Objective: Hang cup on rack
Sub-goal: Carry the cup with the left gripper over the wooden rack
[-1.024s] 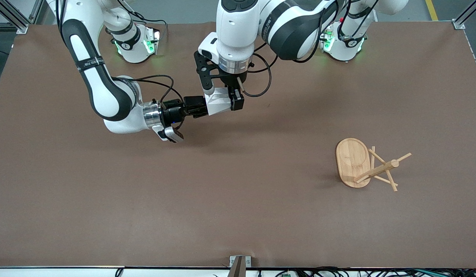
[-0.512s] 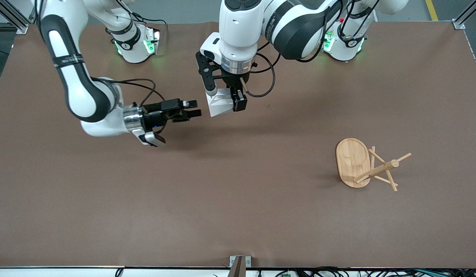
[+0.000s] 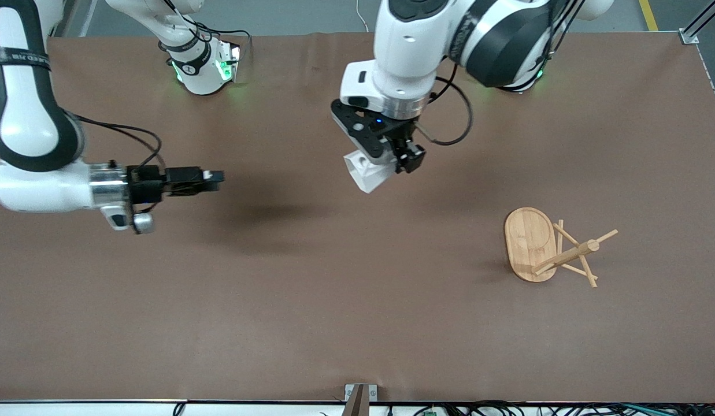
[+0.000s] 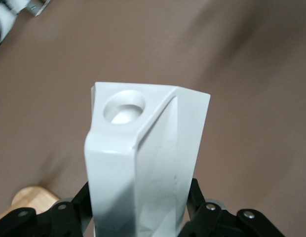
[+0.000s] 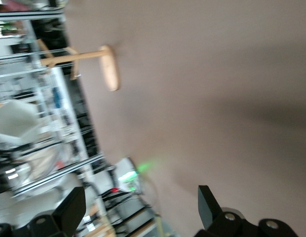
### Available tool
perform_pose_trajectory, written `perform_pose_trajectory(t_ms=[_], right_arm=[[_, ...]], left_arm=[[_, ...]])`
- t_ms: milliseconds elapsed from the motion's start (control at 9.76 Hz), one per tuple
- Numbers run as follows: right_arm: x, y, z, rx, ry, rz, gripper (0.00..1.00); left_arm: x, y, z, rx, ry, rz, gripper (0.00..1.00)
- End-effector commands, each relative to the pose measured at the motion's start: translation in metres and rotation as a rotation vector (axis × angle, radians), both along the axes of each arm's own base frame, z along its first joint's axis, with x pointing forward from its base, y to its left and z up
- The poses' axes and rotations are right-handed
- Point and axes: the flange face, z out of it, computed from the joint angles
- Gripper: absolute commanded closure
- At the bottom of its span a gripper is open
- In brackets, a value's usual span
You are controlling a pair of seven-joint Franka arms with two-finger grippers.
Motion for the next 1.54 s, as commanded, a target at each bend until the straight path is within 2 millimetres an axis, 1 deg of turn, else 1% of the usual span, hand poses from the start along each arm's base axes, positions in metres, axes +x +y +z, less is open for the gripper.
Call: perform_pose_trajectory(t_ms=[0, 102, 205, 307, 410, 512, 614, 717, 819, 922, 1024, 1127, 1229, 1331, 1434], right_arm=[[0.013, -0.03, 0.026, -0.321, -0.05, 0.01, 0.0], [0.013, -0.045, 0.034, -0.495, -0.087, 0.018, 0.0], [0.011, -0.052, 0.048, -0.67, -0.119, 0.032, 0.0], [0.006, -0.059, 0.07, -0.78, -0.163, 0.049, 0.0], [-0.002, -0.067, 0.1, -0.808, -0.206, 0.026, 0.0], [-0.004, -0.077, 0.13, -0.827, -0.248, 0.003, 0.0], [-0.006, -0.09, 0.161, -0.87, -0.25, -0.009, 0.0], [-0.015, -0.096, 0.183, -0.881, -0.215, -0.004, 0.0], [-0.029, -0.103, 0.209, -0.887, -0.182, -0.058, 0.0], [-0.052, -0.098, 0.238, -0.898, -0.169, -0.129, 0.0], [-0.062, -0.098, 0.243, -0.895, -0.126, -0.126, 0.0], [-0.067, -0.097, 0.261, -0.896, -0.134, -0.126, 0.0], [-0.067, -0.097, 0.269, -0.893, -0.15, -0.136, 0.0], [-0.066, -0.095, 0.267, -0.891, -0.151, -0.135, 0.0], [-0.064, -0.095, 0.266, -0.898, -0.158, -0.13, 0.0]], left_arm=[[0.017, 0.029, -0.004, 0.021, 0.024, 0.164, 0.89], [0.026, 0.046, 0.003, 0.018, 0.021, 0.221, 0.89], [0.041, 0.07, 0.007, 0.012, 0.018, 0.329, 0.89], [0.043, 0.076, 0.009, 0.017, 0.009, 0.409, 0.89], [0.049, 0.09, 0.008, 0.045, 0.012, 0.493, 0.89], [0.056, 0.112, 0.01, 0.065, 0.025, 0.543, 0.89], [0.068, 0.141, 0.008, 0.068, 0.057, 0.575, 0.88], [0.075, 0.159, -0.006, 0.074, 0.09, 0.603, 0.87], [0.07, 0.163, -0.023, 0.065, 0.114, 0.61, 0.87], [0.064, 0.179, -0.048, 0.054, 0.108, 0.614, 0.87], [0.053, 0.186, -0.071, 0.05, 0.116, 0.57, 0.87], [0.051, 0.212, -0.088, 0.041, 0.124, 0.555, 0.87], [0.038, 0.222, -0.104, 0.031, 0.138, 0.492, 0.87], [0.032, 0.247, -0.116, 0.033, 0.138, 0.445, 0.87], [0.023, 0.259, -0.126, 0.042, 0.144, 0.399, 0.87]])
